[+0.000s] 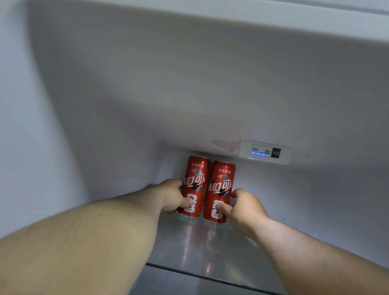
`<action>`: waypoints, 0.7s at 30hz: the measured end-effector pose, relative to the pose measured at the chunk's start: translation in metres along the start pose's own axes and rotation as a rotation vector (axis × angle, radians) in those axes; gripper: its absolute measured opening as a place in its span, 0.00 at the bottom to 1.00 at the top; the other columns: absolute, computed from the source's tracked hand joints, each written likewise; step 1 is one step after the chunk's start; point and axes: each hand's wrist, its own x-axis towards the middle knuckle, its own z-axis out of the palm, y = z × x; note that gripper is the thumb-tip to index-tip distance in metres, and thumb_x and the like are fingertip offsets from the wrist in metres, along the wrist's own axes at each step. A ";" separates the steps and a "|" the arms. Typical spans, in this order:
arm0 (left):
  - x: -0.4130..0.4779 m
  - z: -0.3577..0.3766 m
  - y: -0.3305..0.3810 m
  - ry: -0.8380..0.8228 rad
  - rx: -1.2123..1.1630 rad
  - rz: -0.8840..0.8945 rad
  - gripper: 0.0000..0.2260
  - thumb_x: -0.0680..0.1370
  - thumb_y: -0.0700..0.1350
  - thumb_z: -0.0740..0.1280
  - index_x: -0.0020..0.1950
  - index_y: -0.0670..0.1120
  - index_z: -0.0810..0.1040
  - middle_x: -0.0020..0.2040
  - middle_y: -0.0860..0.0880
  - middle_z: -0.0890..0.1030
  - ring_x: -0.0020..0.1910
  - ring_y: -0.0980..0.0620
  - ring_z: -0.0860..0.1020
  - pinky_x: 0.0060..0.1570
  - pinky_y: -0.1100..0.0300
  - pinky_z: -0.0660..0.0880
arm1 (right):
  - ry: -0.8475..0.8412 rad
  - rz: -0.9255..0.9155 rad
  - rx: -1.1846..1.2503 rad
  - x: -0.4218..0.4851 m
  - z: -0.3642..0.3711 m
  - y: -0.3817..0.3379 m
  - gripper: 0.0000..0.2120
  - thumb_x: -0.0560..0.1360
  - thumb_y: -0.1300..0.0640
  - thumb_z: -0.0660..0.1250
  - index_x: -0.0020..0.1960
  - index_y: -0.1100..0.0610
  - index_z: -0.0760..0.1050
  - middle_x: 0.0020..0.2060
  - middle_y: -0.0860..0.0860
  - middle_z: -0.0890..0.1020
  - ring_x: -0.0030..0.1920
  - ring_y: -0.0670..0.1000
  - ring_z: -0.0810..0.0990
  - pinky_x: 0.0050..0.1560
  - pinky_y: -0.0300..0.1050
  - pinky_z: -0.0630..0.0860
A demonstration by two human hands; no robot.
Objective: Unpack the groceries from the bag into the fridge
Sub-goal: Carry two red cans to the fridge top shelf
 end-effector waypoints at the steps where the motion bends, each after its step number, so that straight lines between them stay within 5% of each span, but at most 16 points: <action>1: -0.001 0.000 0.000 0.002 0.002 0.000 0.27 0.76 0.45 0.72 0.74 0.47 0.66 0.68 0.46 0.75 0.64 0.44 0.76 0.64 0.45 0.74 | 0.005 0.005 -0.012 0.000 0.000 0.000 0.24 0.77 0.47 0.69 0.69 0.55 0.69 0.64 0.52 0.78 0.62 0.55 0.78 0.62 0.51 0.75; 10: -0.005 0.001 0.003 0.005 0.045 -0.006 0.26 0.76 0.47 0.71 0.73 0.47 0.67 0.67 0.46 0.76 0.64 0.44 0.76 0.66 0.44 0.72 | 0.014 0.033 -0.047 0.006 0.001 0.004 0.20 0.77 0.44 0.68 0.61 0.57 0.74 0.56 0.52 0.81 0.54 0.54 0.80 0.54 0.46 0.76; 14: -0.007 0.002 0.007 0.019 0.086 -0.016 0.27 0.74 0.47 0.74 0.70 0.45 0.69 0.64 0.44 0.78 0.60 0.44 0.78 0.63 0.44 0.74 | -0.002 0.085 0.022 0.012 -0.004 0.003 0.21 0.80 0.39 0.59 0.55 0.58 0.74 0.46 0.53 0.81 0.45 0.54 0.79 0.49 0.50 0.78; 21: -0.033 0.001 0.028 0.047 0.256 -0.121 0.26 0.77 0.47 0.71 0.72 0.42 0.67 0.69 0.42 0.73 0.66 0.42 0.73 0.68 0.47 0.69 | -0.025 0.128 -0.030 0.006 -0.009 0.003 0.25 0.81 0.41 0.56 0.66 0.60 0.71 0.52 0.54 0.78 0.47 0.55 0.74 0.47 0.46 0.70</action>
